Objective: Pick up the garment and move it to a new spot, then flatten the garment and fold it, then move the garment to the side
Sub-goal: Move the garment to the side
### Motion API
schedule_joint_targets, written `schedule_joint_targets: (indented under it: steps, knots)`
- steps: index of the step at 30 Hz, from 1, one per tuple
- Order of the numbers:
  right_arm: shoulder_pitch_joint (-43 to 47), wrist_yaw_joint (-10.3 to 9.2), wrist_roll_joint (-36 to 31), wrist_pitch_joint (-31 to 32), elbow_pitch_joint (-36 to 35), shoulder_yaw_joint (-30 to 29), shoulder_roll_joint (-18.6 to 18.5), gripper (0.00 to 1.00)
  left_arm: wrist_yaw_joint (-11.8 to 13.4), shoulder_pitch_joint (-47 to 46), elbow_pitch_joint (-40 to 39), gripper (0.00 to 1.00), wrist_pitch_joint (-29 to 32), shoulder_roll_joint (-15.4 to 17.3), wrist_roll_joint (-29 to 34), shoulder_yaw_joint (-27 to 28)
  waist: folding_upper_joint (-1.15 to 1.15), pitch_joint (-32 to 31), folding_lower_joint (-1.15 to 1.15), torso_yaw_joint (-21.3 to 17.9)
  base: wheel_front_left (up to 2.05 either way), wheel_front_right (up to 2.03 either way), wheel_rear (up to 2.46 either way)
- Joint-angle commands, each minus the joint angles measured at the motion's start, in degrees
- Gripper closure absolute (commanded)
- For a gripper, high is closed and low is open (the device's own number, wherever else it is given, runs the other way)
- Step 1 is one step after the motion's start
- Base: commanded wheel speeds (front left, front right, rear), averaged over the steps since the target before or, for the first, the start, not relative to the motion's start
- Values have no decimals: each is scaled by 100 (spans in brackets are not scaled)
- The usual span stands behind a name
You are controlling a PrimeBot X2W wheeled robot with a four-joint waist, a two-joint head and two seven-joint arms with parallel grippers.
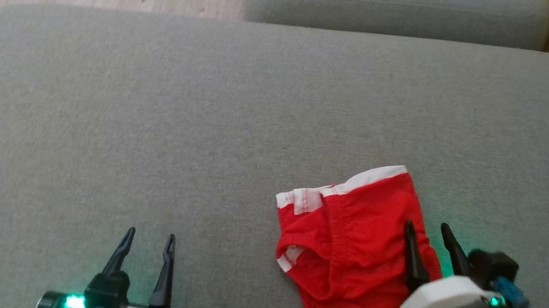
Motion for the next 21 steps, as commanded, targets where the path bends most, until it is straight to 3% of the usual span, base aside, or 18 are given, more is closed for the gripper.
schedule_joint_targets:
  steps: [1, 5, 6, 7, 10, 14, 21]
  knots:
    - [-359, -4, 22, -67, 90, 188, -10, 0, -17, -288, -116, 0, -30, 8, -18, 126, 0, 112, 0, 107, 0, 0, 0]
    - [-714, -4, 271, -26, 987, 361, -10, 0, -34, -381, -62, 0, -30, 8, -30, 56, 0, 235, 0, 249, 0, 0, 0]
    - [-754, -4, 376, -29, 1129, 439, -10, 33, -35, -394, -57, 0, -30, 8, -40, 44, 0, 244, 0, 269, 0, 0, 0]
    - [-780, -4, 437, -35, 1242, 511, -10, 100, -30, -399, -58, 0, -30, 8, -53, 39, 0, 247, 0, 276, 0, 0, 0]
    - [-840, -4, 422, -60, 1388, 526, -10, 100, -4, -370, -77, 0, -30, 8, -94, 68, 0, 219, 0, 218, 0, 0, 0]
    - [-857, -4, 114, -67, 810, 146, -54, 100, -12, -325, -128, 0, -30, 8, -142, 119, 0, 155, 0, -111, 0, 0, 0]
    - [-851, -4, -88, -69, 134, 23, -23, 100, -88, -570, -292, 0, -30, 8, -168, -8, 0, 238, 0, -1366, 0, 0, 0]
